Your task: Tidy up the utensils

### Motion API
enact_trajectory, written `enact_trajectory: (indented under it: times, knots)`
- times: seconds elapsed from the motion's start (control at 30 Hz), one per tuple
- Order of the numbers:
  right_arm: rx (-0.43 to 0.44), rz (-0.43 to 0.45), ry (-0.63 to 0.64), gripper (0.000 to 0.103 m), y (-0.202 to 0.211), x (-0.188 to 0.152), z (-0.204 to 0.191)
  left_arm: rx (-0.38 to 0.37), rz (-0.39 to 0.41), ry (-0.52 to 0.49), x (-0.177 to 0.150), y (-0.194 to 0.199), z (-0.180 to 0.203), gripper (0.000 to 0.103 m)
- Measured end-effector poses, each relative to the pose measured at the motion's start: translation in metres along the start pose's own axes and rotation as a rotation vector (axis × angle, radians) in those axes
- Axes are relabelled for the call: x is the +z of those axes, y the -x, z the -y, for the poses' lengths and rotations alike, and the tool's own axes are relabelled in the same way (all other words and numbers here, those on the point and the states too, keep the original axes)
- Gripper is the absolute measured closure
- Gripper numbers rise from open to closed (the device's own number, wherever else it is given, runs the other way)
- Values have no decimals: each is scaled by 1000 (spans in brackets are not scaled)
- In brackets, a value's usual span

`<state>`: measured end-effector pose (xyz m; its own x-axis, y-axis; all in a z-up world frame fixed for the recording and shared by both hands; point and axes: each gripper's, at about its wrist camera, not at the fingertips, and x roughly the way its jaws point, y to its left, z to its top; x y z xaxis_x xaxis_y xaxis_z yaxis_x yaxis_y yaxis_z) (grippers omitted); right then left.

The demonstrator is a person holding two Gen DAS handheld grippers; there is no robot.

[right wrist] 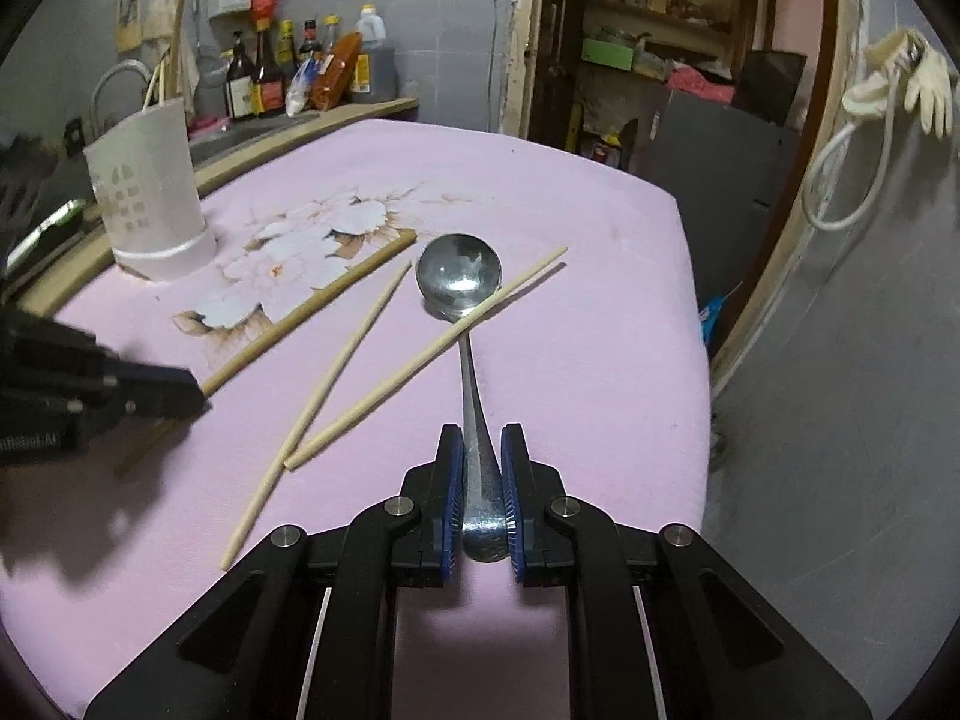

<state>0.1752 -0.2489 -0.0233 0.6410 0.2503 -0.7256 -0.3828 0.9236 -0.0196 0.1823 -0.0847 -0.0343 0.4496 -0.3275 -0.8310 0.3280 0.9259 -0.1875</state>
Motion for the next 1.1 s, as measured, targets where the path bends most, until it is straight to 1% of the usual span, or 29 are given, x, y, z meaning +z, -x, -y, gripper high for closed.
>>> enact_trajectory:
  times: [0.07,0.1,0.17,0.2,0.27,0.33,0.4,0.47,0.53,0.67,0.73,0.87,0.93,0.97,1.03,1.1]
  knots:
    - [16,8,-28,84,1,2,5,-16,-9,6,5,-3,-3,98]
    - [16,13,-26,83,1,3,5,-22,-13,4,6,-2,-5,98]
    - [13,23,-13,76,0,7,5,-21,-16,-3,10,-5,-7,97]
    - [16,25,0,76,-2,10,4,-18,-12,-11,13,-6,-7,97]
    - [10,30,32,75,-6,16,1,-7,-6,-18,17,-9,-8,92]
    - [12,30,65,73,-12,21,-1,-13,-13,-14,26,-15,-12,91]
    - [27,21,93,69,-18,27,-1,-15,-18,-15,34,-19,-13,91]
    - [37,18,120,60,-25,33,-2,-6,-21,-17,44,-24,-14,91]
    - [52,7,141,56,-31,37,-3,-8,-29,-13,53,-29,-17,91]
    - [24,-3,204,56,-41,43,-8,-21,-34,6,72,-39,-25,91]
    - [23,-7,216,56,-45,46,-8,-29,-35,22,81,-43,-29,91]
    - [22,2,242,56,-48,52,-8,-16,-34,45,96,-49,-32,91]
    - [32,8,256,56,-50,56,-9,-20,-50,47,100,-55,-33,93]
    - [40,5,260,56,-51,57,-10,-12,-45,44,102,-55,-33,97]
    - [48,0,271,56,-54,59,-10,-11,-42,36,101,-53,-34,97]
    - [54,-6,292,56,-56,59,-13,-13,-37,54,97,-50,-38,97]
